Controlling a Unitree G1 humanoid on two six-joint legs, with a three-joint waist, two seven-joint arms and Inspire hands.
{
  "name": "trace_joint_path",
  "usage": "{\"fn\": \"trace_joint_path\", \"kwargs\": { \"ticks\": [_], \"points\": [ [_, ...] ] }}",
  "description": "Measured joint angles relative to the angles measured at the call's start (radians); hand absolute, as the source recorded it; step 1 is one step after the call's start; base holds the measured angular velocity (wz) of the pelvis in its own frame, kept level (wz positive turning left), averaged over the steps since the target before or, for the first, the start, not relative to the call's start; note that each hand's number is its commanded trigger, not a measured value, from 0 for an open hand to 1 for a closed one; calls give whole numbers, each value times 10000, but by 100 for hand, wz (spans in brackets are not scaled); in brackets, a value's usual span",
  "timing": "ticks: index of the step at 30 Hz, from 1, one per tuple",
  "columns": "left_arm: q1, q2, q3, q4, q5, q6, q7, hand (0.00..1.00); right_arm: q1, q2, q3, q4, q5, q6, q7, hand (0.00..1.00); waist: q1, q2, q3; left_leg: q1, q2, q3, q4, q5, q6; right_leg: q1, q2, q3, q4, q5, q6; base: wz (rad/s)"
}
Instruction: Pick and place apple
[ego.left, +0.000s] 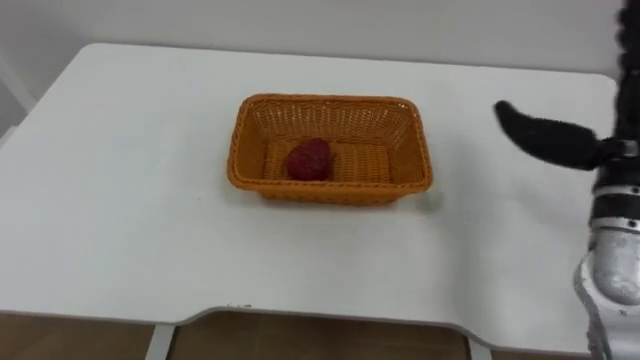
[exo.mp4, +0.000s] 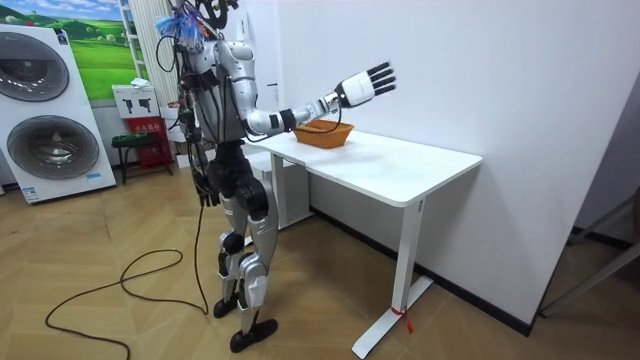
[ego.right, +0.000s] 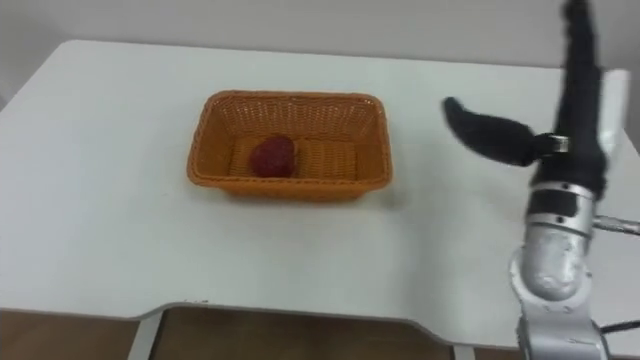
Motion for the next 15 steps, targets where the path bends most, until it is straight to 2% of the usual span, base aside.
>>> {"fn": "trace_joint_path", "kwargs": {
  "ticks": [2, 4, 6, 7, 13, 15],
  "points": [
    [119, 5, 141, -21, 4, -21, 105, 0, -6, -30, -730, 33, 280, -111, -964, 0, -206, 18, -13, 4, 5, -1, -3, 3, -3, -21, 2, -7, 0, -1, 2, 0],
    [191, 10, 340, 3, 1, -31, 218, 0, 5, -66, -1479, 443, 675, -423, -2112, 0, -468, 1, -3, 8, 16, 13, -11, 8, -12, -44, 12, 7, -3, -2, 1, -2],
    [191, 3, 331, 10, -12, -41, 318, 0, 15, -56, -1932, 639, 1356, -437, -2898, 0, -662, -75, 42, -4, 11, 26, -11, 8, -13, -26, 12, 25, 1, -2, 1, -4],
    [189, 2, 340, 7, -10, -42, 367, 0, 15, -58, -2274, 765, 1813, -456, -3325, 0, -822, -69, 35, -63, 6, 26, -5, 8, -12, -51, 10, 43, 8, -2, 2, 0],
    [182, 19, 431, -471, -19, 149, 628, 0, 25, -295, -3686, 2757, 4041, -456, -4765, 0, -1274, -122, 23, -193, -3, 53, -19, 10, -8, -204, 15, 160, 2, -2, 2, -3],
    [143, 18, 432, -778, -17, 253, 631, 0, 83, -298, -3845, 3512, 4682, -284, -4910, 0, -1323, -123, 15, -225, -6, 96, -25, 10, -7, -233, 9, 163, 2, -3, 3, 0]
  ]
}}
